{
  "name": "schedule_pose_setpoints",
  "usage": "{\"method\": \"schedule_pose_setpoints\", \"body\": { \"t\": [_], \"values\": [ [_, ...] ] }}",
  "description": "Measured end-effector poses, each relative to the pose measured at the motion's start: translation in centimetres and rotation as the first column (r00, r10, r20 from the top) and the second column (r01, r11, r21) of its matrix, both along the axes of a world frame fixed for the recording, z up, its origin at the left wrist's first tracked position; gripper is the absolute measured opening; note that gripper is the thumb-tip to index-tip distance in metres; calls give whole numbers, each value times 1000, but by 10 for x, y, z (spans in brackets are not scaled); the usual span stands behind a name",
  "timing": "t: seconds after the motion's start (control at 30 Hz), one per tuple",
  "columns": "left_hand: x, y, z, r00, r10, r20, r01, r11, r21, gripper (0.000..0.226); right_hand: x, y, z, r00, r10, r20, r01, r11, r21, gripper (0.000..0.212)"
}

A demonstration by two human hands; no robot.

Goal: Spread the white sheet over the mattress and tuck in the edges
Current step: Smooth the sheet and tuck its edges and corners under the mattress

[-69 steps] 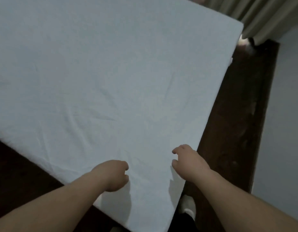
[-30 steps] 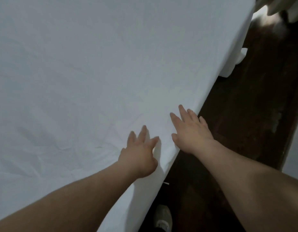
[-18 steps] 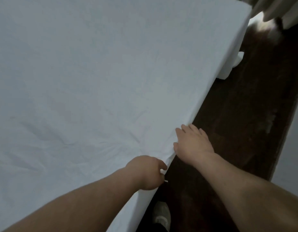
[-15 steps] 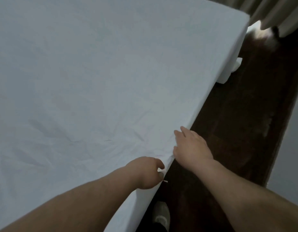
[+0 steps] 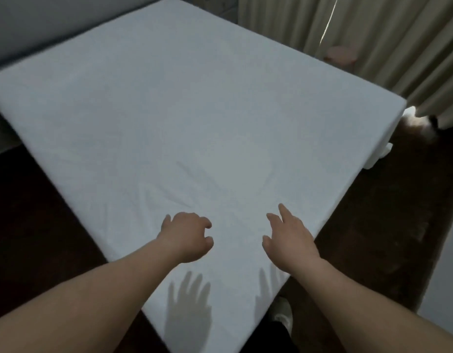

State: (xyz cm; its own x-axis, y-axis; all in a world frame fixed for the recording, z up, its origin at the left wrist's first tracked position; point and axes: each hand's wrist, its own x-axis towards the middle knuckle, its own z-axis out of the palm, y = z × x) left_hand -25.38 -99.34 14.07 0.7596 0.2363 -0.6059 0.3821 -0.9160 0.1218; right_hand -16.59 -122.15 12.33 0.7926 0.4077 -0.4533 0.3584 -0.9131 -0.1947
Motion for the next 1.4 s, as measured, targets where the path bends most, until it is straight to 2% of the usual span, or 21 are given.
{"method": "schedule_pose_setpoints", "body": {
  "t": [0.2, 0.33, 0.47, 0.6, 0.73, 0.97, 1.17, 1.3, 1.4],
  "values": [
    [-166, 124, 115, 995, 70, 71, -75, 994, 74, 52, -149, 115, 104, 999, -38, 18, 36, 992, 119, 59],
    [-261, 193, 192, 986, 115, 120, -127, 988, 92, 50, -220, 194, 164, 999, 17, 44, -25, 983, 182, 58],
    [-337, 263, 261, 962, 182, 202, -205, 974, 97, 46, -271, 274, 224, 986, 123, 115, -148, 959, 241, 55],
    [-361, 302, 295, 942, 238, 234, -264, 961, 85, 46, -284, 320, 261, 973, 171, 156, -209, 940, 270, 53],
    [-363, 334, 314, 926, 244, 287, -279, 956, 87, 45, -283, 361, 286, 967, 175, 187, -226, 925, 306, 53],
    [-330, 418, 333, 932, 160, 325, -207, 972, 115, 48, -251, 459, 296, 972, 156, 177, -210, 914, 347, 53],
    [-265, 560, 327, 938, 132, 322, -192, 967, 165, 49, -181, 601, 271, 972, 161, 171, -215, 905, 367, 53],
    [-225, 660, 336, 954, 150, 259, -196, 968, 160, 52, -134, 709, 263, 984, 149, 99, -176, 906, 384, 53],
    [-210, 728, 350, 943, 179, 279, -227, 962, 151, 52, -114, 786, 262, 983, 176, 56, -184, 910, 371, 54]
  ]
}}
